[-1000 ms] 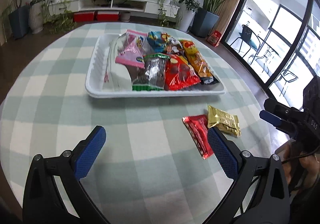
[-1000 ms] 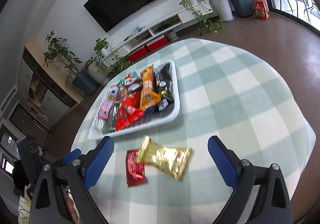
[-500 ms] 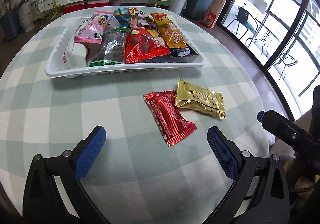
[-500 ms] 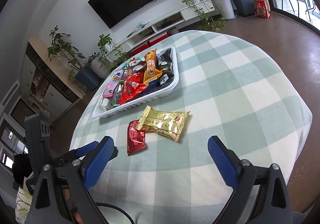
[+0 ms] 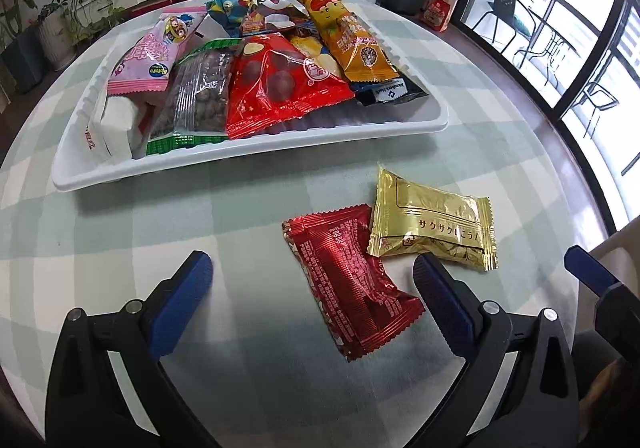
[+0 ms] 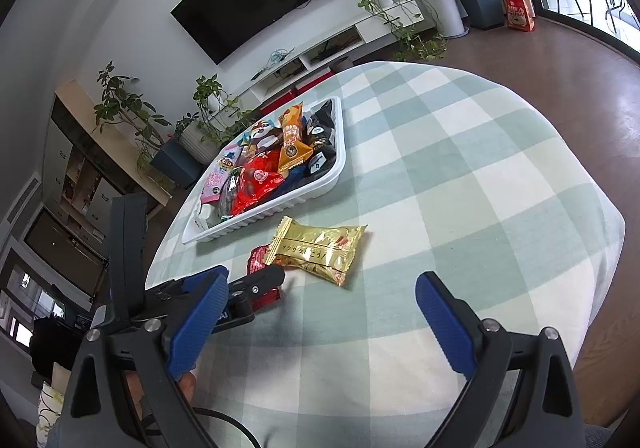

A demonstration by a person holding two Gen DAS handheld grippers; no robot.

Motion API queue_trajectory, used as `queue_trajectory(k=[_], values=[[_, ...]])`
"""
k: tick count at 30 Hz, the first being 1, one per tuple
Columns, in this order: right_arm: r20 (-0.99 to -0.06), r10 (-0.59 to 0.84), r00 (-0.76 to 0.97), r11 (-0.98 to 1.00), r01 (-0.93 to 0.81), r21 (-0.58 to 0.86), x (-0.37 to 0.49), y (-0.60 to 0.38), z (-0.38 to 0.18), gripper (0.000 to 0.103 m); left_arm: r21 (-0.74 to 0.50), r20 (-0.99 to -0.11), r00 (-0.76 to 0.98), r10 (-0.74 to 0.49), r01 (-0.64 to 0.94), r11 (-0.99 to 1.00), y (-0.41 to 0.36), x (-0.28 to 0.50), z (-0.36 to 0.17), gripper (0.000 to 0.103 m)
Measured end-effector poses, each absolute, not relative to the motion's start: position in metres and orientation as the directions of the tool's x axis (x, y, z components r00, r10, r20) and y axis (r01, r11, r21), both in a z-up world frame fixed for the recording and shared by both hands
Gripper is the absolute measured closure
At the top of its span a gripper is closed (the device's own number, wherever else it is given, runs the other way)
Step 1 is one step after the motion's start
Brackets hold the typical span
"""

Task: Organize snacks
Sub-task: 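Grasp the red bar with the left gripper, then grasp the gold bar with the right gripper while the left holds the red bar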

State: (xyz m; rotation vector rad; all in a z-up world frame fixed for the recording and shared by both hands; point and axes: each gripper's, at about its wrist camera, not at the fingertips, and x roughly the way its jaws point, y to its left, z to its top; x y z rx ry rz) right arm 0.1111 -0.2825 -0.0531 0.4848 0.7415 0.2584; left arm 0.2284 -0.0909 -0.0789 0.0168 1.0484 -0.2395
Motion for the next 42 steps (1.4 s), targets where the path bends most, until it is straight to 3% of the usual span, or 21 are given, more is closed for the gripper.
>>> queue_trajectory(k=[11, 24, 29, 35, 42], values=[[-0.584, 0.36, 0.727, 0.881, -0.059, 0.47, 0.109, -0.279, -0.05, 0.006, -0.015, -0.849, 0.51, -0.134, 0.23, 0.973, -0.087, 0.225, -0.081, 0.032], [-0.592, 0.342, 0.73, 0.903, -0.081, 0.422, 0.108, -0.271, -0.048, 0.006, 0.013, -0.849, 0.513, -0.122, 0.251, 0.968, -0.075, 0.231, -0.08, 0.032], [-0.598, 0.374, 0.709, 0.89, -0.092, 0.447, 0.113, -0.274, -0.047, 0.006, 0.008, -0.852, 0.501, -0.148, 0.296, 0.955, -0.074, 0.233, -0.076, 0.065], [-0.632, 0.364, 0.684, 0.915, -0.136, 0.38, 0.125, -0.274, -0.036, 0.006, 0.018, -0.852, 0.494, -0.173, 0.357, 0.934, -0.073, 0.226, -0.075, 0.07], [-0.708, 0.378, 0.596, 0.905, -0.399, 0.147, 0.156, -0.245, -0.028, 0.011, -0.031, -0.842, 0.487, -0.233, 0.388, 0.921, -0.047, 0.2, -0.068, 0.071]])
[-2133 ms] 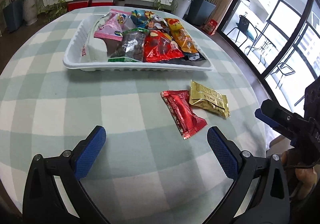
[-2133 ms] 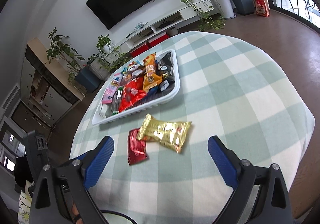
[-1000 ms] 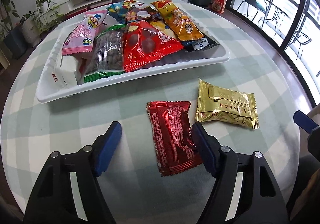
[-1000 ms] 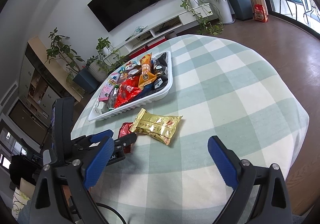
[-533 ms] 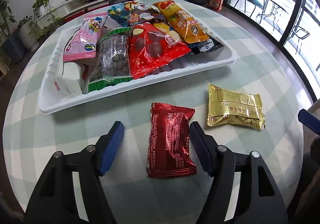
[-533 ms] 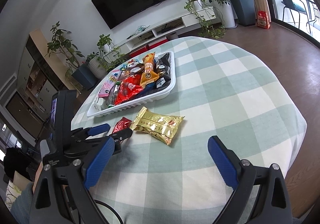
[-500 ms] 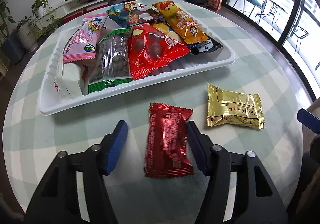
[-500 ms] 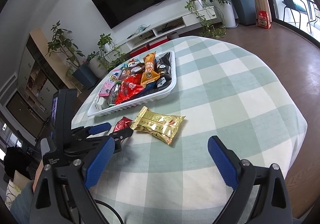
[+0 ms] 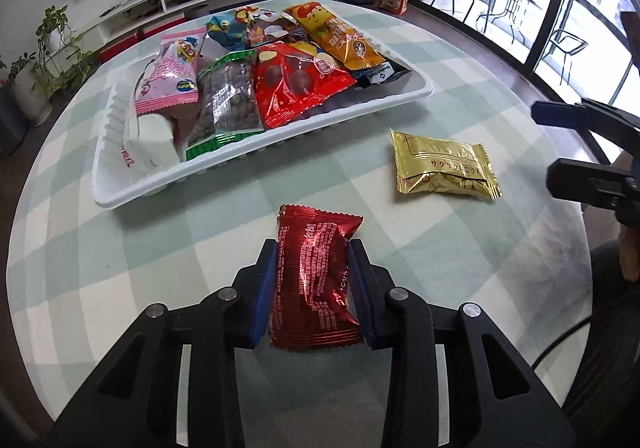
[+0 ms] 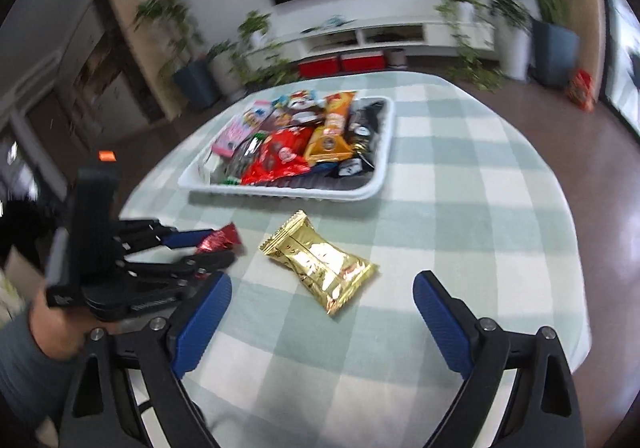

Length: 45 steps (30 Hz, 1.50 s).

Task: Organize snacks
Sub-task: 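Grasp the gold bar with the right gripper while the left holds the red bar, then carry both bars over the white tray and lower them in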

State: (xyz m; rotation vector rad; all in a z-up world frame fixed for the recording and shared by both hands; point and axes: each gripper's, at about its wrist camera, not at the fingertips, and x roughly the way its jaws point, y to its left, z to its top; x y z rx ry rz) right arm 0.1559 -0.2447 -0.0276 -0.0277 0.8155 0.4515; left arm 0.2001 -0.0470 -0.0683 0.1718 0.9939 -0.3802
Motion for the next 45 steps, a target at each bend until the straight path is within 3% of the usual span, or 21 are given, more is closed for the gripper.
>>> queue_trajectory(k=[4, 15, 19, 25, 33, 45], values=[[-0.746, 0.424, 0.513, 0.832, -0.546, 0.098, 0.179, -0.229, -0.033, 0.014, -0.082, -0.823, 0.499, -0.27, 0.366, 0.927, -0.026, 0.185, -0.07, 0.071], [-0.868, 0.326, 0.375, 0.768, -0.64, 0.012, 0.218, -0.202, -0.078, 0.029, -0.174, -0.792, 0.509, -0.338, 0.342, 0.923, 0.0, 0.179, -0.074, 0.071], [-0.867, 0.32, 0.381, 0.748, -0.663, -0.015, 0.215, -0.194, -0.08, 0.041, -0.184, -0.787, 0.51, -0.347, 0.342, 0.921, 0.001, 0.18, -0.075, 0.071], [-0.878, 0.315, 0.36, 0.74, -0.672, -0.01, 0.215, -0.184, -0.077, 0.069, -0.185, -0.785, 0.512, -0.349, 0.344, 0.921, 0.0, 0.179, -0.075, 0.071], [-0.845, 0.384, 0.372, 0.782, -0.617, 0.084, 0.202, -0.192, -0.069, 0.07, -0.2, -0.775, 0.522, -0.357, 0.333, 0.921, 0.004, 0.179, -0.072, 0.071], [-0.689, 0.526, 0.499, 0.831, -0.475, 0.29, 0.196, -0.22, -0.019, 0.07, -0.274, -0.698, 0.584, -0.415, 0.318, 0.908, 0.017, 0.186, -0.03, 0.071]])
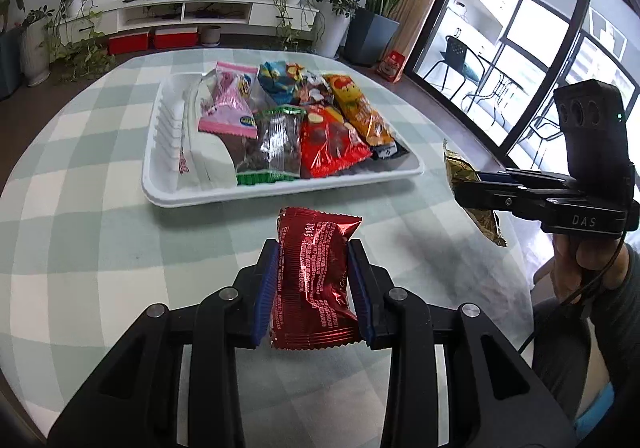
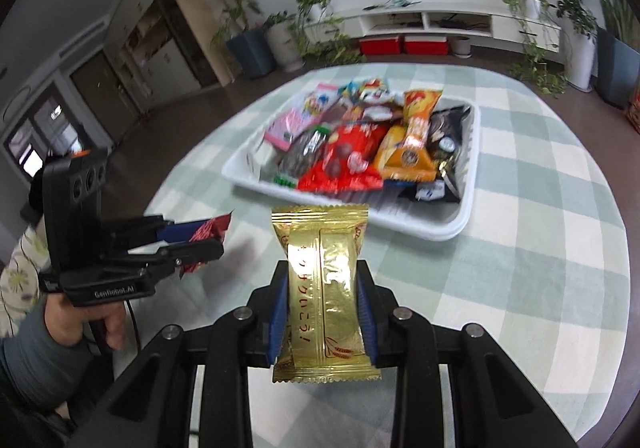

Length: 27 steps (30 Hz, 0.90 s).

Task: Organize snacks
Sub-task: 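Carry both bars over the white tray and lower them in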

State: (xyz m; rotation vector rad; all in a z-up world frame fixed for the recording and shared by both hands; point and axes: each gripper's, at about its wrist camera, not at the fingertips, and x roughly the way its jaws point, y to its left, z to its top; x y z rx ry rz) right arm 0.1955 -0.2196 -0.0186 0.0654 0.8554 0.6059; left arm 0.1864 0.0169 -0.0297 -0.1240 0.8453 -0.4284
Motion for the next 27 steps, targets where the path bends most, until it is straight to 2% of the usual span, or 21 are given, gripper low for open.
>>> queue_trajectory(k=[7, 13, 21, 27], values=[[-0.643, 0.49, 0.588, 0.866, -0.414, 0.281, 0.219, -0.219, 0.012, 0.07, -0.228, -0.654, 0.648, -0.39, 0.323, 0.919, 0.02, 0.227, 0.019, 0.071], [-0.623, 0.431, 0.653, 0.902, -0.325, 0.284, 0.252, -0.218, 0.03, 0.07, -0.218, -0.648, 0.667, -0.369, 0.301, 0.928, 0.019, 0.283, 0.038, 0.071], [-0.668, 0.371, 0.646, 0.926, -0.312, 0.212, 0.294, -0.184, 0.015, 0.07, -0.196, -0.676, 0.658, -0.331, 0.273, 0.942, 0.005, 0.348, 0.02, 0.071], [-0.704, 0.33, 0.629, 0.941, -0.274, 0.196, 0.315, -0.173, -0.009, 0.07, -0.179, -0.706, 0.632, -0.319, 0.278, 0.944, -0.004, 0.364, -0.009, 0.071]])
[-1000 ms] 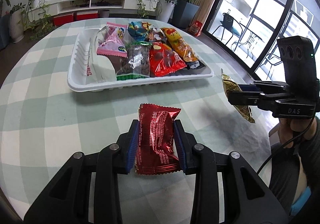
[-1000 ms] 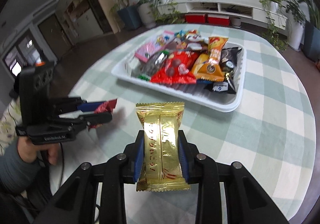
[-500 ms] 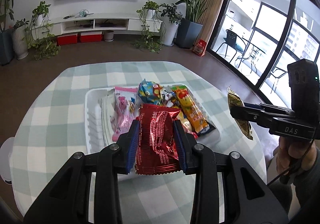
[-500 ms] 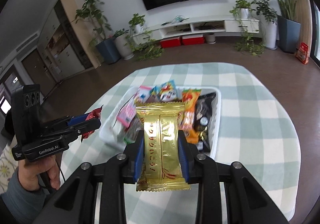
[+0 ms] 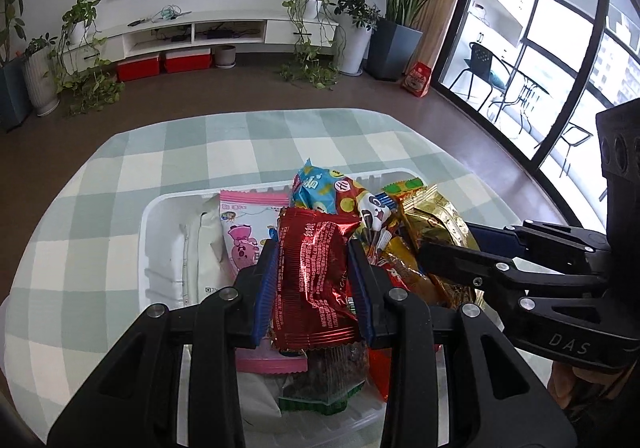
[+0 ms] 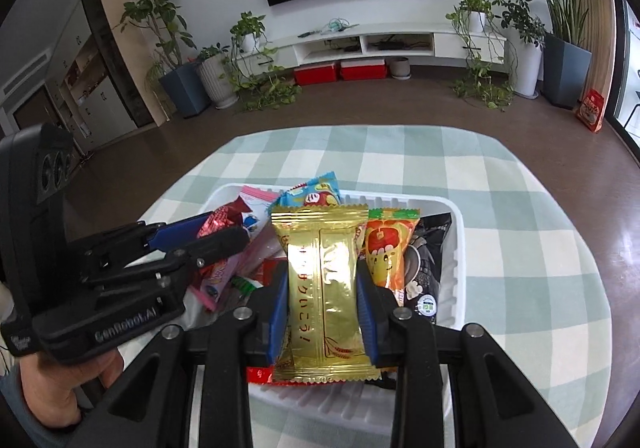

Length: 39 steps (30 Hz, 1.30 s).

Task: Organize snacks
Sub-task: 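Carry both bars over the white tray and lower them in, then open both grippers and pull them back from the tray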

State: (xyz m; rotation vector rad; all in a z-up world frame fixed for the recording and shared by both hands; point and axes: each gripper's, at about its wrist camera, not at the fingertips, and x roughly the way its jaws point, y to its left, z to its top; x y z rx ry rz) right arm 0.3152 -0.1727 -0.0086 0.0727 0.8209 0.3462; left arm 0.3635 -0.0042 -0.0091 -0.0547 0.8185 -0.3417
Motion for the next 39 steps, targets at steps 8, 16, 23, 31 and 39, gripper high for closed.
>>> queue_trajectory(k=[8, 16, 23, 31, 39], values=[[-0.734, 0.288, 0.615, 0.954, -0.251, 0.164, 0.324, -0.169, -0.031, 0.07, -0.164, -0.715, 0.623, -0.316, 0.29, 0.943, -0.009, 0.374, -0.031, 0.071], [-0.736, 0.269, 0.622, 0.957, -0.26, 0.13, 0.324, -0.164, -0.036, 0.069, -0.167, -0.727, 0.608, -0.318, 0.292, 0.942, -0.015, 0.381, -0.044, 0.071], [-0.736, 0.26, 0.626, 0.958, -0.265, 0.114, 0.323, -0.161, -0.035, 0.068, -0.17, -0.719, 0.617, -0.319, 0.29, 0.942, -0.013, 0.383, -0.045, 0.07], [-0.724, 0.234, 0.649, 0.96, -0.271, 0.068, 0.315, -0.161, -0.028, 0.063, -0.172, -0.709, 0.63, -0.315, 0.278, 0.945, -0.01, 0.375, -0.038, 0.066], [-0.708, 0.217, 0.672, 0.961, -0.273, 0.035, 0.307, -0.162, -0.021, 0.056, -0.173, -0.701, 0.641, -0.314, 0.275, 0.946, -0.008, 0.368, -0.033, 0.061]])
